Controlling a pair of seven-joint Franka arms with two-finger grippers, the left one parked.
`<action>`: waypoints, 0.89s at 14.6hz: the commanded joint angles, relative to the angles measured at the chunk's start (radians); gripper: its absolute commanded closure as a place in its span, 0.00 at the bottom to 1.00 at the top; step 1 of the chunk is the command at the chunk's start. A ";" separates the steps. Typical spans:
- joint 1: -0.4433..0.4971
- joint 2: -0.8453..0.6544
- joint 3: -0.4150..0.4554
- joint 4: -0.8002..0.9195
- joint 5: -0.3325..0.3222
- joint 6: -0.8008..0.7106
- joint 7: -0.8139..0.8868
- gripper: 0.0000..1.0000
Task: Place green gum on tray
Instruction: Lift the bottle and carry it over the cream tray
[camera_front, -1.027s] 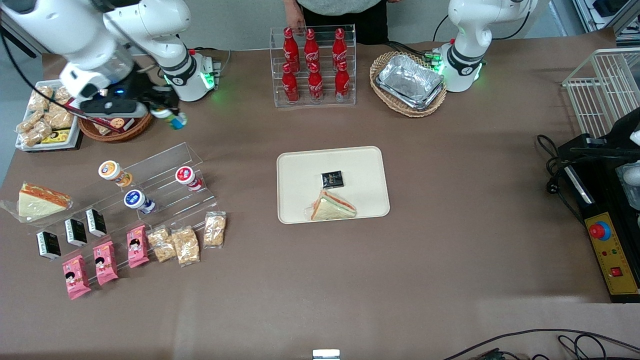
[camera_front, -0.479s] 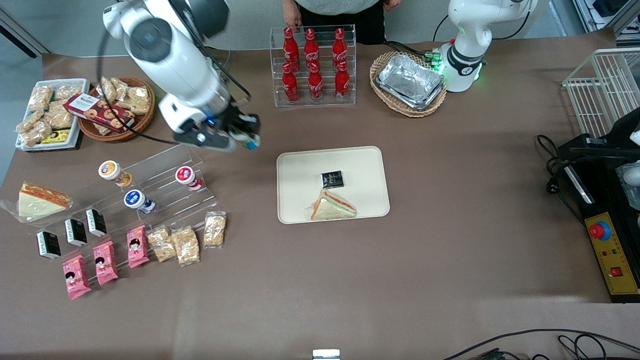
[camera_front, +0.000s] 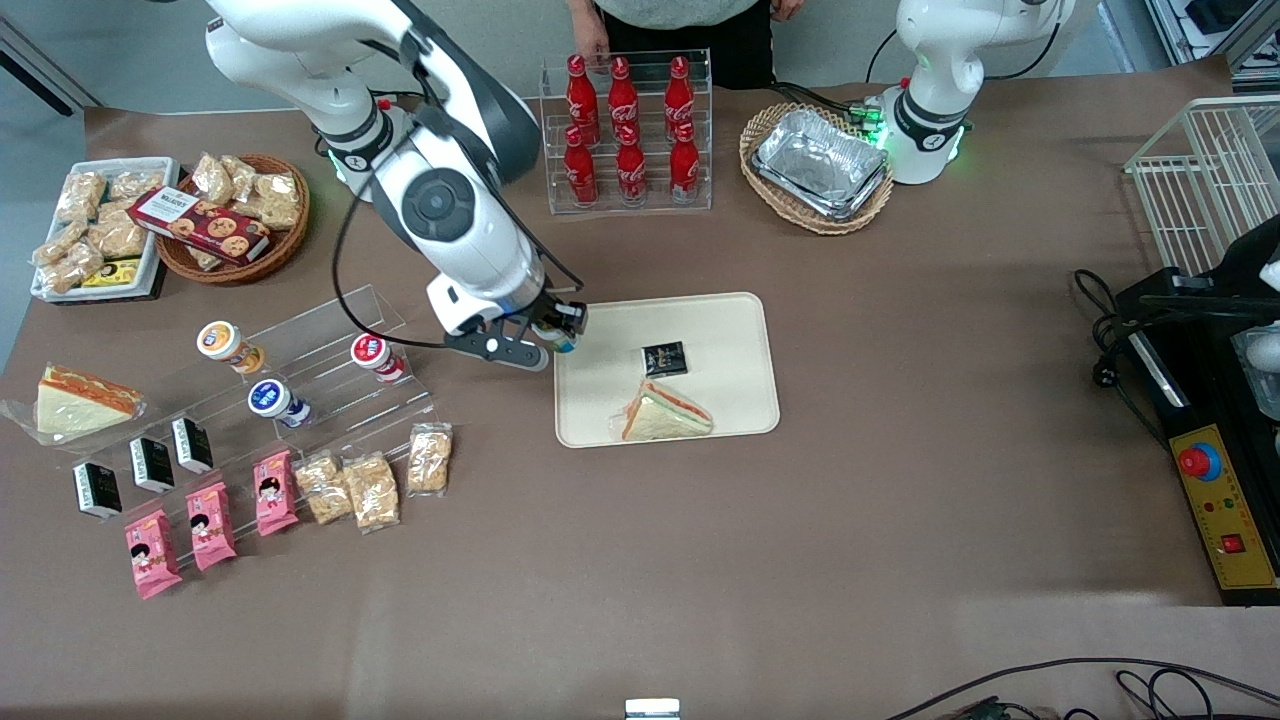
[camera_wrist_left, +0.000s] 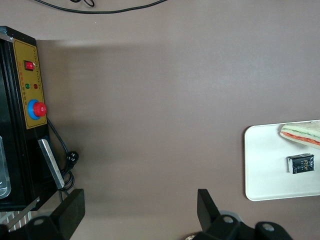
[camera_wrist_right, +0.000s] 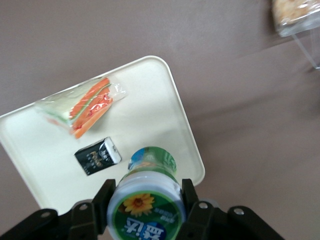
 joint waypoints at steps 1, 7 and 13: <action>0.005 0.049 0.005 -0.100 -0.027 0.182 0.033 1.00; 0.030 0.184 0.005 -0.121 -0.122 0.265 0.048 1.00; 0.071 0.210 0.006 -0.140 -0.125 0.267 0.047 1.00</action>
